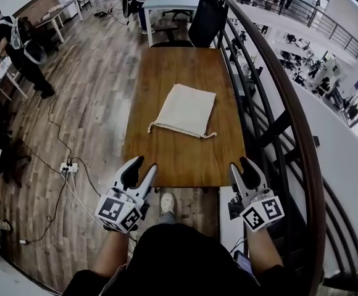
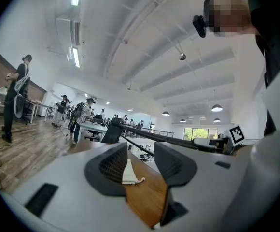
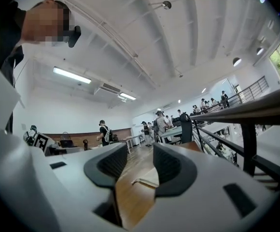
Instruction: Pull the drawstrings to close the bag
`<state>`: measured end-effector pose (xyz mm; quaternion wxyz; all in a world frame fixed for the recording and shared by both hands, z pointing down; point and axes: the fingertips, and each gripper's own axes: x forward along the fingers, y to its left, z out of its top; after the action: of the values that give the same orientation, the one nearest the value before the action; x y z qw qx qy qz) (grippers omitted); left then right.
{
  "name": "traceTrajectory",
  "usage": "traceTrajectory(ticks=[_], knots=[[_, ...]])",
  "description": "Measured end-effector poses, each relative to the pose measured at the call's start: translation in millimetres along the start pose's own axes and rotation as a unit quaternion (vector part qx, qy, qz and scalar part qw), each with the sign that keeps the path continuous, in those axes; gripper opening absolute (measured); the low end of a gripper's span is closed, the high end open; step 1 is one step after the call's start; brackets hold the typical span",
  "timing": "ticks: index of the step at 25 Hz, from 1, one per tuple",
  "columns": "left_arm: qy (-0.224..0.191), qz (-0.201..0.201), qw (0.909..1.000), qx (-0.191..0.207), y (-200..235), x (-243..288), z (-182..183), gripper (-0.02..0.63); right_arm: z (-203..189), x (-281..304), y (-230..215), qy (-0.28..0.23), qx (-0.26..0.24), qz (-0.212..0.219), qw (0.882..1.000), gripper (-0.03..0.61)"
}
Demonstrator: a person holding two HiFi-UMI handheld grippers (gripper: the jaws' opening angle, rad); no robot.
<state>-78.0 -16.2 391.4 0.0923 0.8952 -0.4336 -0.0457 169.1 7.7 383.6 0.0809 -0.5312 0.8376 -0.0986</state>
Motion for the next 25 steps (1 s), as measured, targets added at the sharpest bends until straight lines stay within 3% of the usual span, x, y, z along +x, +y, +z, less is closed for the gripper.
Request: traceTrajectory(ticks=[9, 19, 25], knots=[[0.016, 0.000, 0.9997, 0.019, 64, 55, 3, 0.170, 7, 76, -17, 0.016, -0.030, 0.010, 0.999, 0.155], [0.103, -0.008, 0.9942, 0.028, 127, 96, -46, 0.169, -24, 141, -24, 0.053, -0.025, -0.006, 0.998, 0.147], [0.144, -0.023, 0.9889, 0.027, 147, 112, -87, 0.170, -69, 159, -18, 0.091, -0.004, -0.017, 0.996, 0.143]])
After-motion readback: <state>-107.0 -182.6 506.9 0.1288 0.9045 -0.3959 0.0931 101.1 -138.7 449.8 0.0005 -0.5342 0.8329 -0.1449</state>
